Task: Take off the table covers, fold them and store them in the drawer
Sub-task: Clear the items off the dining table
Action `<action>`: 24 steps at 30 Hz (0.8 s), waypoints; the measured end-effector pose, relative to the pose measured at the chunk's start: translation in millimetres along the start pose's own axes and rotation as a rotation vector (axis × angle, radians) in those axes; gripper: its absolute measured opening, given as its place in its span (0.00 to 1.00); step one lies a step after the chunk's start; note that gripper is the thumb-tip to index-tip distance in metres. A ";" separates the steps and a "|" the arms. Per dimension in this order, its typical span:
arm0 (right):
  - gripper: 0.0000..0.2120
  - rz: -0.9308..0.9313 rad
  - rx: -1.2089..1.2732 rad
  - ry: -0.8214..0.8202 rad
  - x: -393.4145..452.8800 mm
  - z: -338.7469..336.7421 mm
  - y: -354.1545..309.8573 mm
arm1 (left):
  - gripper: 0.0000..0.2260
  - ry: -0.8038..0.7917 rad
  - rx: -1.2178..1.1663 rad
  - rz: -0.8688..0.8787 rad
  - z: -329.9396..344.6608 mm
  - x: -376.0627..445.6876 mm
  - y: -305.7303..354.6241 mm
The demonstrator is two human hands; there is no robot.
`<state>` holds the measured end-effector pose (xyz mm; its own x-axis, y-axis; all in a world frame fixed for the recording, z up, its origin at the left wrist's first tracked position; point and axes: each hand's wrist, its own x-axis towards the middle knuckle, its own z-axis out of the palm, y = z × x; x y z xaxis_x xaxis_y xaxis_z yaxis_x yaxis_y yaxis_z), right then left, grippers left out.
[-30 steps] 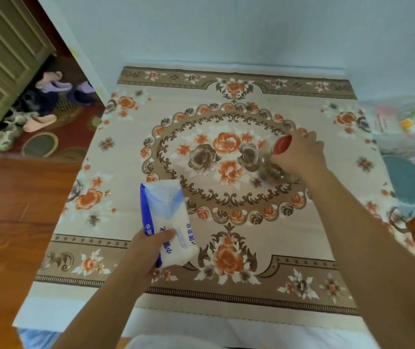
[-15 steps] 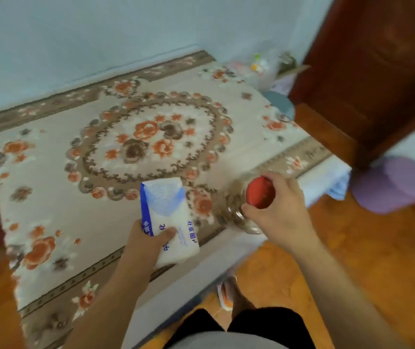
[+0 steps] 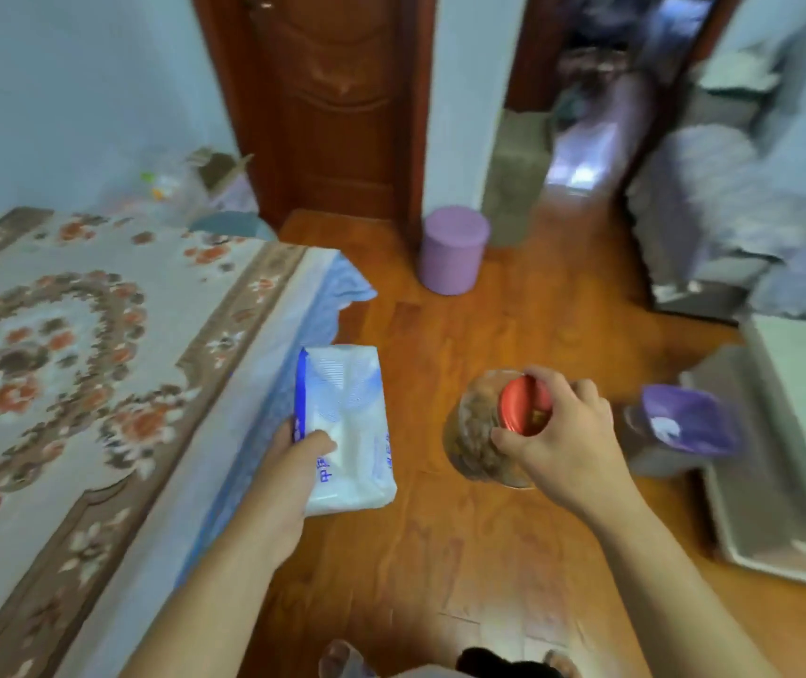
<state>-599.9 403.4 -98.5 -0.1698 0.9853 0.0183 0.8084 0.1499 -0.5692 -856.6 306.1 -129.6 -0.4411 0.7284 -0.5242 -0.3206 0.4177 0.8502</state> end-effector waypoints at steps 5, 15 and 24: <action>0.40 0.157 0.074 0.121 -63.3 -94.1 135.3 | 0.15 -0.238 0.144 0.018 149.6 -57.6 -38.9; 0.40 0.511 0.010 0.325 -202.8 -307.6 400.8 | 0.13 -0.628 0.281 -0.141 486.1 -220.2 -146.9; 0.40 0.699 -0.052 0.434 -219.5 -420.8 588.1 | 0.12 -0.729 0.341 -0.184 705.7 -244.2 -207.1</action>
<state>150.0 309.7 -91.3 0.6067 0.7949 -0.0039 0.6735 -0.5165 -0.5288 -90.9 425.0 -142.9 0.2859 0.7530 -0.5926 -0.0107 0.6209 0.7838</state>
